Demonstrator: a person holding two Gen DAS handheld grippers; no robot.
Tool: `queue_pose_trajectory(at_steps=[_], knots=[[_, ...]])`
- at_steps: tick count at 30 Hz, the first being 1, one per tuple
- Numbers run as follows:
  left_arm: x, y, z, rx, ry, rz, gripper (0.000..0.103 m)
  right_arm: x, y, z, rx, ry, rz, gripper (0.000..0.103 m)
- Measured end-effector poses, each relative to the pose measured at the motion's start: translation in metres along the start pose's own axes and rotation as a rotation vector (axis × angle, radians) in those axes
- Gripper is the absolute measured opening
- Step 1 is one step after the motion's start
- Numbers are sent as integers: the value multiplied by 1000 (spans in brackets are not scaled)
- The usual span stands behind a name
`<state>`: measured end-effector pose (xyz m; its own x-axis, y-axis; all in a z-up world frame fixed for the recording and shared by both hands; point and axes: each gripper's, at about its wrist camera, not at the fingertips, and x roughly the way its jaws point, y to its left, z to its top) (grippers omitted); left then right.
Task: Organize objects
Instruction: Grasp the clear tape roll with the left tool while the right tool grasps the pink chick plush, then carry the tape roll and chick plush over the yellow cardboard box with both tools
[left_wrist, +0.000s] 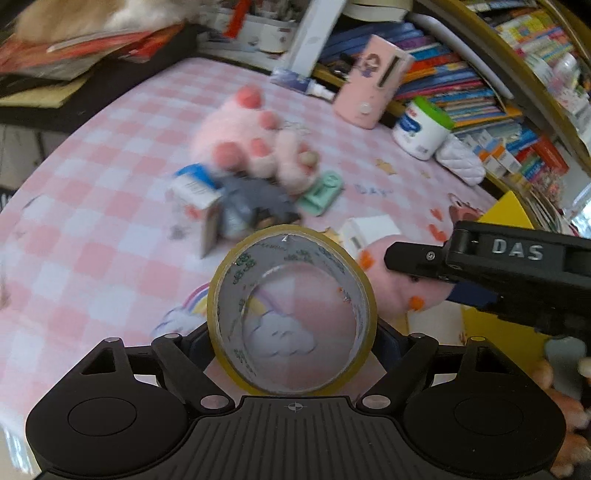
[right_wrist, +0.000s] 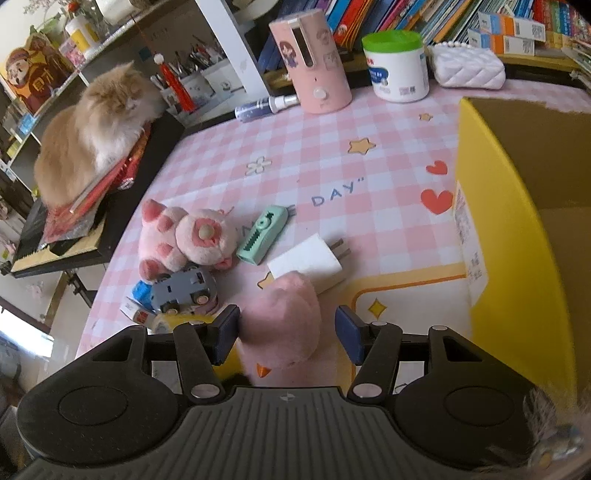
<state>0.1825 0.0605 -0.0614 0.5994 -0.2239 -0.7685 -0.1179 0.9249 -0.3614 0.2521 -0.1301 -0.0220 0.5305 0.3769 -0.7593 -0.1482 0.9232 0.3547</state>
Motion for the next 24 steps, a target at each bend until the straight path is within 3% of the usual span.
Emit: queue_pose_trajectory(at_steps=[5, 12, 19, 24], knots=[[-20, 13, -7, -19, -10, 8, 85, 15, 6, -4, -25, 20, -30, 53], [-44, 23, -18, -40, -42, 22, 85, 19, 19, -8, -106, -26, -46, 47], [-66, 25, -24, -25, -78, 13, 85, -22, 33, -25, -184, -79, -22, 46], [-92, 25, -30, 3, -112, 4, 85, -55, 44, -49, -254, -125, -51, 46]])
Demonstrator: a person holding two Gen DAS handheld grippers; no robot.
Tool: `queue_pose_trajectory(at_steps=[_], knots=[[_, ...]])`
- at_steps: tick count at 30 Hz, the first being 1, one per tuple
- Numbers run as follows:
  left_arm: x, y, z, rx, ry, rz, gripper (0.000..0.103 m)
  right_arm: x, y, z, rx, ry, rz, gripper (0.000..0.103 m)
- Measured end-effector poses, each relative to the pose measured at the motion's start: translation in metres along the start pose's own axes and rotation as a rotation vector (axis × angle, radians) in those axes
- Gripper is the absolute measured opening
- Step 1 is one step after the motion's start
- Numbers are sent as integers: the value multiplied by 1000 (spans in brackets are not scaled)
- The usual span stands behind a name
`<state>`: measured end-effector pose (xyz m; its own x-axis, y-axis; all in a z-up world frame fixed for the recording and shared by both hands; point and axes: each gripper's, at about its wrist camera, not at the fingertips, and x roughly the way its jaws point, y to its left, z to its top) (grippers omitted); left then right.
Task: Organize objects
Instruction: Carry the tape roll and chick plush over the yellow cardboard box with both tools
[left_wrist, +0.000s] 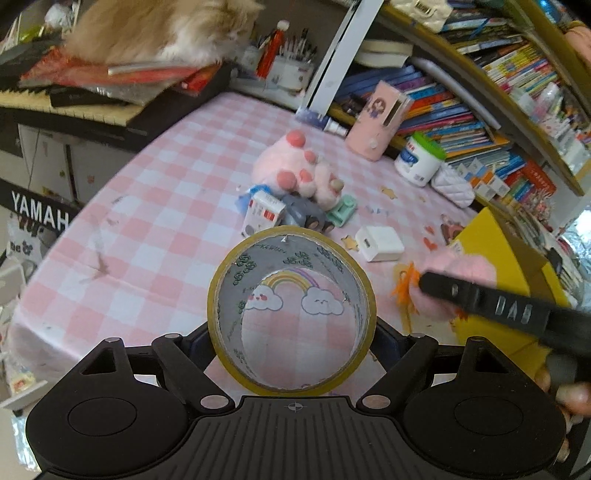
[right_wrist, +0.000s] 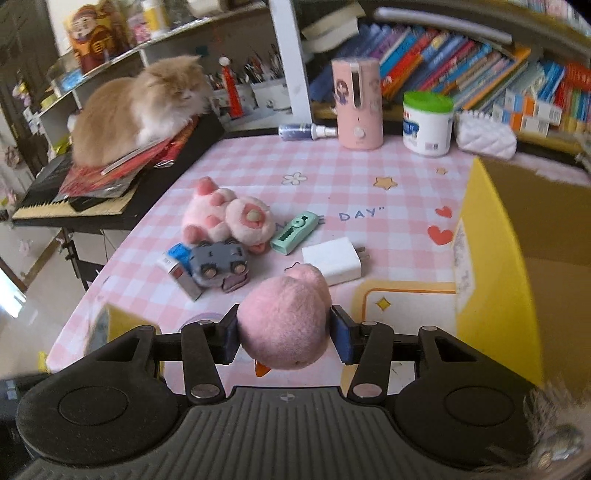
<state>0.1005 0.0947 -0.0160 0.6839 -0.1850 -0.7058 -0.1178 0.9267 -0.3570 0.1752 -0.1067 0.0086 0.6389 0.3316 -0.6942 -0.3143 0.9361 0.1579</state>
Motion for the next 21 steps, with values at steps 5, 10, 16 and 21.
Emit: queue_pose_trajectory(at_steps=[5, 10, 16, 21], knots=[[-24, -2, -10, 34, -19, -25, 85, -28, 9, -21, -58, -12, -78, 46], [-37, -1, -22, 51, -3, -41, 85, -48, 11, -45, 7, 1, -89, 46], [-51, -6, -40, 102, 20, -68, 85, -73, 23, -74, 11, -7, -95, 46], [-62, -16, -56, 163, 43, -92, 85, -87, 19, -97, 72, 14, -129, 46]])
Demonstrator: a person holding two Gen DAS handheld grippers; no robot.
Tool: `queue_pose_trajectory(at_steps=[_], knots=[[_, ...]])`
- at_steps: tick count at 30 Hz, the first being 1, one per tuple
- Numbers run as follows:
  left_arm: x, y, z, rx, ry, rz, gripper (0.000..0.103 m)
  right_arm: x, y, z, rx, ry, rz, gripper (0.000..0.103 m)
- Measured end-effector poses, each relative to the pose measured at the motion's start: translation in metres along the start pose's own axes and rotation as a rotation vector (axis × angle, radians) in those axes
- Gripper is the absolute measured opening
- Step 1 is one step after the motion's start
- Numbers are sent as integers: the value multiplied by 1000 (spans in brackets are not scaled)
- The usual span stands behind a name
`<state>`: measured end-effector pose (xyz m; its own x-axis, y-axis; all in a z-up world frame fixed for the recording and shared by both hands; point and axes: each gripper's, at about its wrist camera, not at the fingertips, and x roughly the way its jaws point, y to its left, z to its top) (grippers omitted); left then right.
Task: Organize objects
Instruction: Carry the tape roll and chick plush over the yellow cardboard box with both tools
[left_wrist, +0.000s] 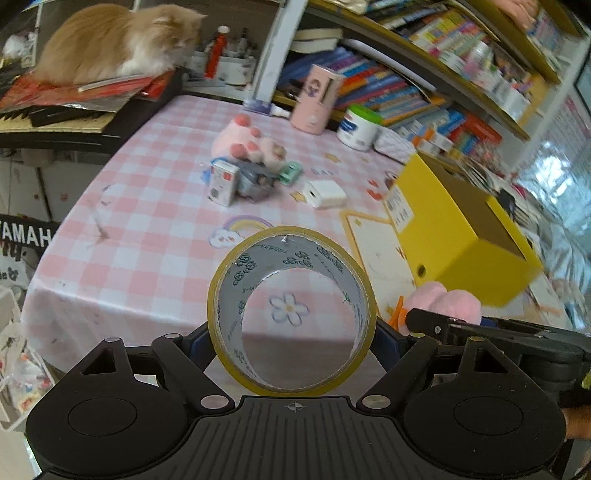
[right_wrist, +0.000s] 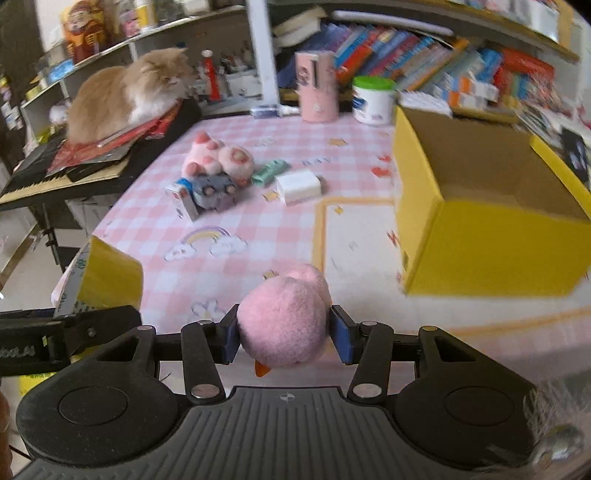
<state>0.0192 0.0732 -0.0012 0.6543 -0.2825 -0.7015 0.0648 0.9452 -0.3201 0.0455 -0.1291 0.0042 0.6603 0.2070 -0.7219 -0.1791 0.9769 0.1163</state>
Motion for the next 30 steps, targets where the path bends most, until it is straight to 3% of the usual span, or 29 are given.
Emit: queue_pose_trajectory(at_steps=[15, 30], knots=[[4, -51, -33, 162, 94, -130, 85, -53, -33, -66, 164, 3, -122, 46], [30, -118, -38, 325, 159, -270, 85, -95, -89, -100, 352, -11, -285, 46]])
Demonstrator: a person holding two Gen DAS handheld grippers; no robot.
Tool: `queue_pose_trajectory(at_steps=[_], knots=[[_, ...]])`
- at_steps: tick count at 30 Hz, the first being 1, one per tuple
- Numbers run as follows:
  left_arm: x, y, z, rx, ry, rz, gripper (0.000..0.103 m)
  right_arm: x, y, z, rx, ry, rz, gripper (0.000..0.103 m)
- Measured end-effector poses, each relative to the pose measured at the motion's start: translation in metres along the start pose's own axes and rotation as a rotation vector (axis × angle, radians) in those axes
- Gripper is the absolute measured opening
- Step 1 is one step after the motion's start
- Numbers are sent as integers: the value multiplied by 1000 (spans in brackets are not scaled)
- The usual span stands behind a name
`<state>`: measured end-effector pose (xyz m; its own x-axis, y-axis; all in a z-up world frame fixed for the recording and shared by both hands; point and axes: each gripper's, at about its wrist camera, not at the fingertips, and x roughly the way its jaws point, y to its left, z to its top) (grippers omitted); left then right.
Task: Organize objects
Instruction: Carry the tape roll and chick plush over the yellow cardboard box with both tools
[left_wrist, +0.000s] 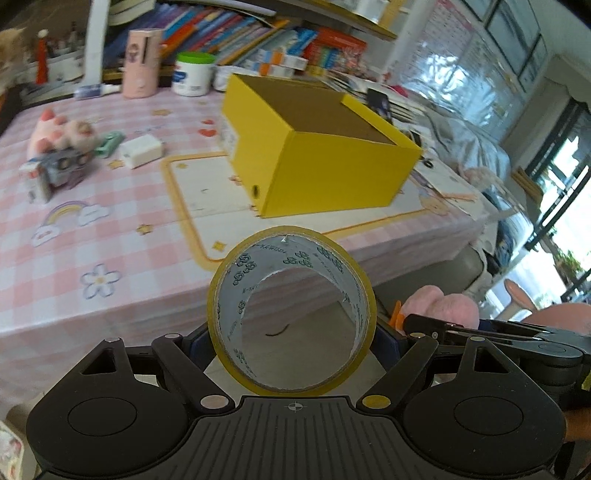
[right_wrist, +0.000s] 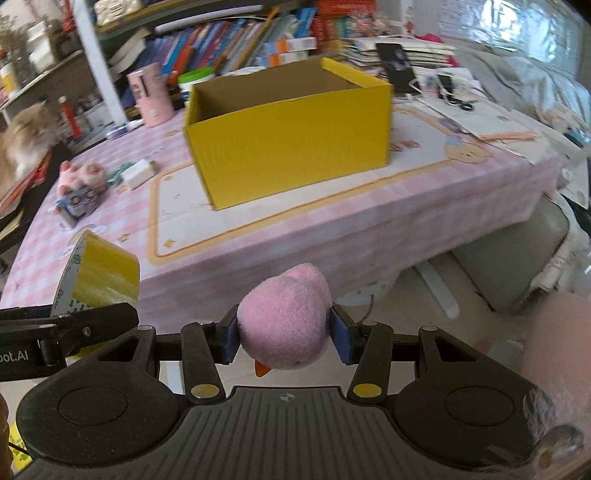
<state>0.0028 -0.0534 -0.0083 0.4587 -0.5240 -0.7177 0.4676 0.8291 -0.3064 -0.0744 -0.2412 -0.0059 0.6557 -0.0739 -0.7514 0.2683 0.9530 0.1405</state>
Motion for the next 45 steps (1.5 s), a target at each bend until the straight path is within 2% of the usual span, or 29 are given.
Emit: queue_pose_trajectory(at_steps=[9, 32, 39, 45], knots=[[16, -19, 11, 33, 14, -26, 85, 0, -25, 8, 40, 0, -44, 46], [46, -42, 45, 52, -43, -36, 85, 31, -48, 56, -13, 7, -26, 46], [53, -58, 68, 91, -118, -48, 85, 40, -58, 86, -33, -9, -18, 46], [60, -68, 106, 95, -209, -59, 85, 43, -69, 130, -38, -75, 9, 46]])
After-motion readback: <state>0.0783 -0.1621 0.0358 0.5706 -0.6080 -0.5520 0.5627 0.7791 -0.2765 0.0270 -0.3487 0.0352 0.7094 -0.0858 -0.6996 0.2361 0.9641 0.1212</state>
